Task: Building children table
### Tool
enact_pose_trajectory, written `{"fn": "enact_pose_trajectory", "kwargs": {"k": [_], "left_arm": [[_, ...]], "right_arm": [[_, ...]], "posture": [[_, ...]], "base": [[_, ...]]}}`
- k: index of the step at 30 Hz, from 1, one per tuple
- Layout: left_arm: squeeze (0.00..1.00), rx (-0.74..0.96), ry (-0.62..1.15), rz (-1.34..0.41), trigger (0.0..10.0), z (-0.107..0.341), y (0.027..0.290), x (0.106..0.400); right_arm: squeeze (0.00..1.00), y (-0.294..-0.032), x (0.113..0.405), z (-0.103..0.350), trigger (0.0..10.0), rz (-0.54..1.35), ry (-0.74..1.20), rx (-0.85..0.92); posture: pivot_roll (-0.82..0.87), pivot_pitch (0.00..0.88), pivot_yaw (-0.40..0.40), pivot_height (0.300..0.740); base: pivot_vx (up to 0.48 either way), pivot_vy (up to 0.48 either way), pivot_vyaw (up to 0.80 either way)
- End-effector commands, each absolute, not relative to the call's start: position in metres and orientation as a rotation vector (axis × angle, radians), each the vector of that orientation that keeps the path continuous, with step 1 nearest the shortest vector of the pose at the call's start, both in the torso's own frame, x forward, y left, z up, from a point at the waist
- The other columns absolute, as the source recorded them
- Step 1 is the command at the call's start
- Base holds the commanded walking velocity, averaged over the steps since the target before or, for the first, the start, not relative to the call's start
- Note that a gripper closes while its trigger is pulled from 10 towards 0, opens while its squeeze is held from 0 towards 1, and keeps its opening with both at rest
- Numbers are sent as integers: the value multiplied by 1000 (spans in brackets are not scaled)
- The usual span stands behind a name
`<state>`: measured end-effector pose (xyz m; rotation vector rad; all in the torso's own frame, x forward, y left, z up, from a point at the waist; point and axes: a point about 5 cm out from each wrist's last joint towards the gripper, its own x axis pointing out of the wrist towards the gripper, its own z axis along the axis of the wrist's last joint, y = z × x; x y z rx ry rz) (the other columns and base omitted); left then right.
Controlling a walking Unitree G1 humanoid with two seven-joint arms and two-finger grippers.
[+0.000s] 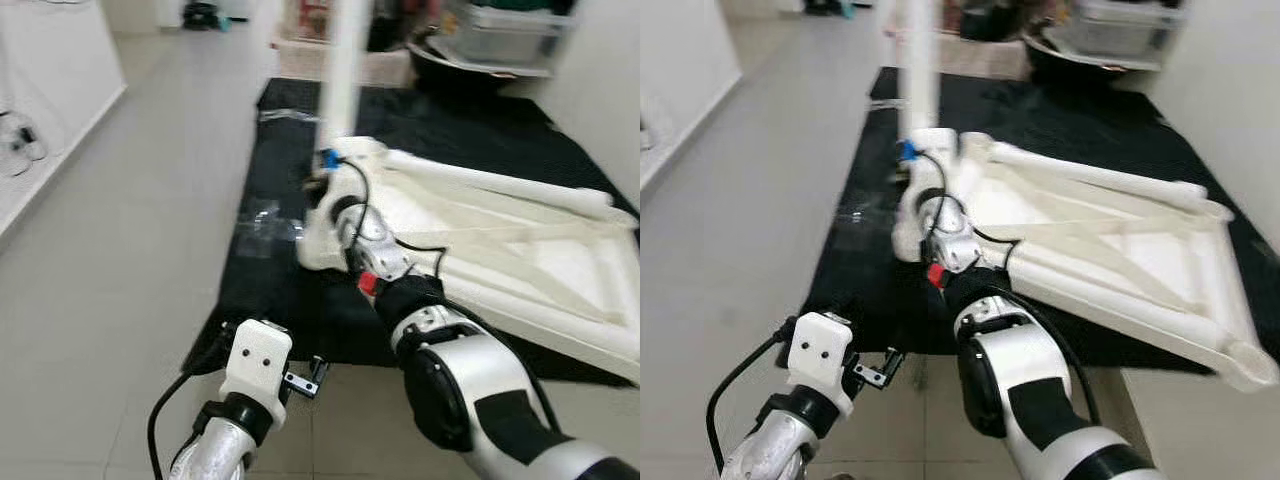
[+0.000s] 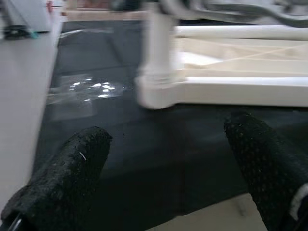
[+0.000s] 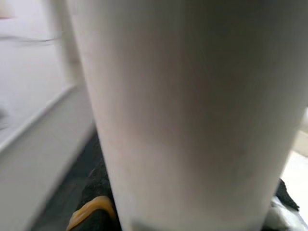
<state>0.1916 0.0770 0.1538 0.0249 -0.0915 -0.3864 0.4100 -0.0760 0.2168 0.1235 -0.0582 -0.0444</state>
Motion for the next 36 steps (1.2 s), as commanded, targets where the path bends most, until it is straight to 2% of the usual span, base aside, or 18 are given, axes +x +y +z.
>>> {"fn": "enact_pose_trajectory", "kwargs": {"k": [1,6,7,10,11,12,13,14,15,17,19,20,21,22,25,26,31,36], "left_arm": [[0,26,-79,-392,10000,152,76,191],[0,25,-79,-390,10000,152,77,192],[0,25,-78,-391,10000,152,77,192],[0,25,-78,-391,10000,152,76,192],[0,24,-78,-391,10000,152,76,192],[0,24,-77,-390,10000,152,76,192],[0,23,-77,-390,10000,152,76,192],[0,23,-77,-390,10000,152,76,192],[0,22,-77,-390,10000,152,76,192],[0,21,-78,-390,10000,152,76,193],[0,19,-78,-389,10000,152,76,193],[0,19,-78,-389,10000,152,76,193],[0,19,-78,-389,10000,152,76,193],[0,19,-78,-389,10000,152,76,193],[0,19,-80,-389,10000,152,76,193],[0,19,-80,-389,10000,152,76,193],[0,19,-80,-389,10000,153,76,193],[0,19,-79,-388,10000,152,76,193]], "right_arm": [[0,-92,406,191,0,-197,55,170],[0,-70,403,196,0,-133,26,218],[0,-65,402,198,9412,-114,14,225],[0,-61,402,201,10000,-77,-11,243],[1000,-59,402,206,10000,-41,-46,250],[1000,-60,402,209,10000,-37,-77,235],[67,-61,402,211,10000,-36,-97,223],[67,-61,402,211,10000,-36,-97,223],[0,-67,404,210,10000,24,-95,226],[0,-68,405,210,10000,65,-94,232],[0,-64,406,211,10000,287,-74,291],[0,-64,406,211,10000,287,-74,291],[0,-60,404,212,10000,463,-68,304],[0,-60,404,212,10000,463,-68,304],[0,-61,393,213,10000,923,-36,288],[0,-61,393,213,10000,923,-36,288],[0,-61,375,212,10000,1351,18,159],[0,-52,371,210,10000,1437,48,120]], "posture": [[113,100,-99,740],[108,105,-97,740],[108,106,-94,740],[106,104,-96,740],[107,105,-96,740],[106,107,-96,740],[106,107,-96,740],[106,107,-96,740],[105,108,-98,740],[104,109,-96,740],[103,109,-98,740],[103,109,-98,740],[103,109,-98,740],[103,109,-98,740],[106,110,-100,740],[106,110,-100,740],[106,110,-101,740],[117,109,-107,740]], "base": [[0,0,0],[0,0,0],[0,0,0],[0,0,0],[0,0,0],[0,0,0],[0,0,0],[0,0,0],[0,0,0],[0,0,0],[0,0,0],[0,0,0],[0,0,0],[0,0,0],[0,0,0],[0,0,0],[0,0,0],[0,0,0]]}}
